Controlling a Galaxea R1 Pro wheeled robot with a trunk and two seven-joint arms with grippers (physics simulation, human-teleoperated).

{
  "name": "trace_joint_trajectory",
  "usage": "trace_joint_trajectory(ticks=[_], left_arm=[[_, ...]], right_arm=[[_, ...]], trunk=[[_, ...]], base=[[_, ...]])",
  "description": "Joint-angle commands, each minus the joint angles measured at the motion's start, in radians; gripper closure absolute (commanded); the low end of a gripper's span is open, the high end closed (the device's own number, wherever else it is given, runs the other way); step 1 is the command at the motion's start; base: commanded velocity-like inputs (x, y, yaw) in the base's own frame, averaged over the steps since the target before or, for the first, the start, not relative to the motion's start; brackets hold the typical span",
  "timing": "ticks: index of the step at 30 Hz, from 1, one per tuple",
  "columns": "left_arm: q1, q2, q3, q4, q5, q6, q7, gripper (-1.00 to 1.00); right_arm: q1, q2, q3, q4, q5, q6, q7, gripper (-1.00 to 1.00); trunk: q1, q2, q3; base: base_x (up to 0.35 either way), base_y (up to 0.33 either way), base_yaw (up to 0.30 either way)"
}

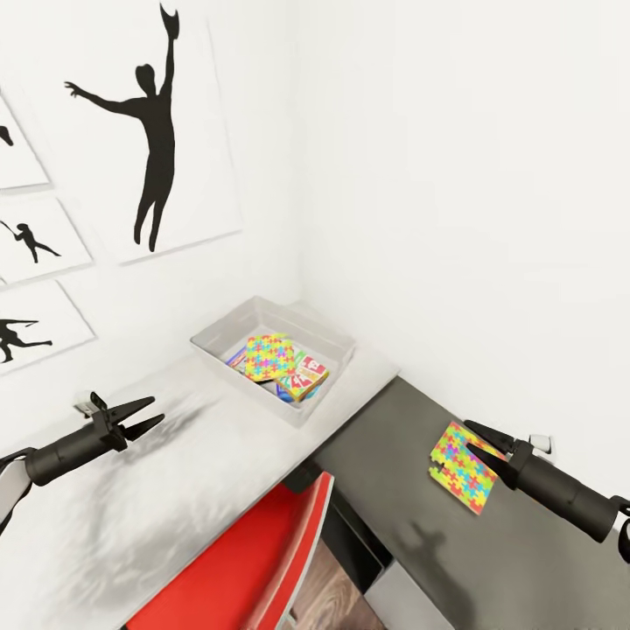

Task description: Put all the toys in the child's room - the three board games (two on the bed and one on the table), the two jigsaw puzzles on the table, and the tennis ball on the table - inside the toy box on the table in the child's room.

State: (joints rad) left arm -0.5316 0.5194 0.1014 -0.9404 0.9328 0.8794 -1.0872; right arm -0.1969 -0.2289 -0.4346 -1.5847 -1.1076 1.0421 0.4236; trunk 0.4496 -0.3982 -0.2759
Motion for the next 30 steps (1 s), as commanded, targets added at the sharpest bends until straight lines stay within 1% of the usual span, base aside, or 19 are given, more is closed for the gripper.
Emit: trace_joint_trajectory(ticks=[1, 8, 16, 18, 22, 30], left_arm=[[-0.001, 0.000, 0.000, 0.000, 0.003, 0.006, -0.001, -1.00], [-0.001, 0.001, 0.001, 0.000, 0.003, 0.006, -0.013, -1.00], [-0.001, 0.002, 0.001, 0.000, 0.002, 0.006, -0.018, -1.00], [-0.001, 0.002, 0.004, 0.000, 0.002, 0.006, -0.019, -1.00], [-0.001, 0.002, 0.021, 0.000, 0.002, 0.006, -0.019, -1.00], [-0.001, 0.002, 0.027, -0.003, 0.003, 0.006, -0.020, -1.00]], right_arm=[[-0.001, 0.000, -0.001, 0.000, 0.009, 0.004, 0.010, -1.00], [-0.001, 0.000, -0.002, 0.000, 0.009, 0.004, 0.010, -1.00], [-0.001, 0.000, -0.001, 0.000, 0.009, 0.004, 0.011, -1.00], [-0.001, 0.001, 0.000, 0.000, 0.009, 0.004, 0.011, -1.00], [-0.001, 0.000, 0.000, 0.000, 0.009, 0.004, 0.011, -1.00], [-0.001, 0.002, 0.004, 0.000, 0.009, 0.003, 0.011, -1.00]], trunk=[[0.000, -0.002, -0.002], [0.000, -0.002, -0.001], [0.000, -0.002, 0.004], [0.000, -0.002, 0.005], [0.000, -0.002, 0.008], [0.000, -0.002, 0.014]], base=[[-0.075, -0.001, 0.000], [-0.203, 0.000, -0.030], [-0.285, 0.000, -0.216], [-0.114, 0.000, -0.251], [-0.040, 0.000, -0.254], [-0.006, 0.000, -0.255]])
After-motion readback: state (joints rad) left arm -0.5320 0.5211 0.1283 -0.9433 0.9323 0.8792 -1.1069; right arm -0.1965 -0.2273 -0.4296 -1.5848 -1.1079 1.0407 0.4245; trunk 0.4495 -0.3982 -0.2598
